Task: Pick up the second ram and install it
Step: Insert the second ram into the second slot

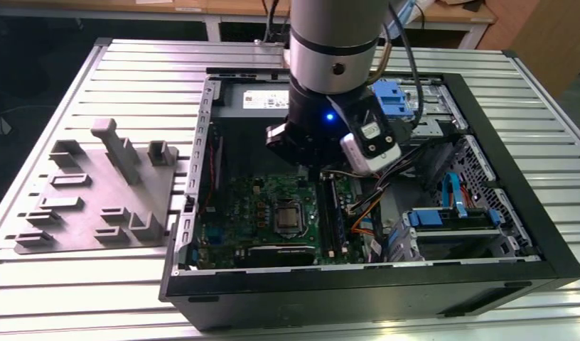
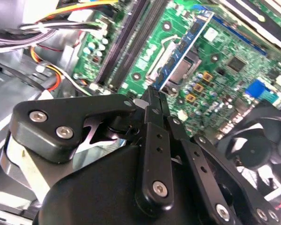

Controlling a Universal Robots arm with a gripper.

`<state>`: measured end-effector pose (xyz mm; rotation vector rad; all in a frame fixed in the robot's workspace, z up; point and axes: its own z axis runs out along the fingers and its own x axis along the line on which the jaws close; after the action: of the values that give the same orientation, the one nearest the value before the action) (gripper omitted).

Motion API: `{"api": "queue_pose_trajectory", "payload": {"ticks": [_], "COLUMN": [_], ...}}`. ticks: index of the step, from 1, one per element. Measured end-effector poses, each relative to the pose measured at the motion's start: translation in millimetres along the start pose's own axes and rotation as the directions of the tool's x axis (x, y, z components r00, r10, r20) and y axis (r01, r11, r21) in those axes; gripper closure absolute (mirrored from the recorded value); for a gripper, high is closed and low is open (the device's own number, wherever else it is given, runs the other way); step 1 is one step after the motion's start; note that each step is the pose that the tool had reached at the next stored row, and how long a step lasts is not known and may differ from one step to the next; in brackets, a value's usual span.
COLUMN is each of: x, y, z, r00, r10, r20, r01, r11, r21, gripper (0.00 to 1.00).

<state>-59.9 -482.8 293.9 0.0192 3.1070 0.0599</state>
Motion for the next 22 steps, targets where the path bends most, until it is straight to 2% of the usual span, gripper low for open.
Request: {"api": "queue_pose_trajectory", "payload": {"ticks": [10,14,22], "x": [-28.3,-30.3,-30.1], "y": [0.3,0.3,-0.3], "z": [1.9,3.1,17.2], "r00": [1.0000,1.0000,1.0000], "r10": [0.000,0.000,0.000], "r20": [0.0000,0.0000,0.0000], "r01": [0.000,0.000,0.000], "r11": [1.0000,1.0000,1.0000], "r21": [0.0000,-0.0001,0.0001], "gripper": [0.89,0.89,0.89]}}
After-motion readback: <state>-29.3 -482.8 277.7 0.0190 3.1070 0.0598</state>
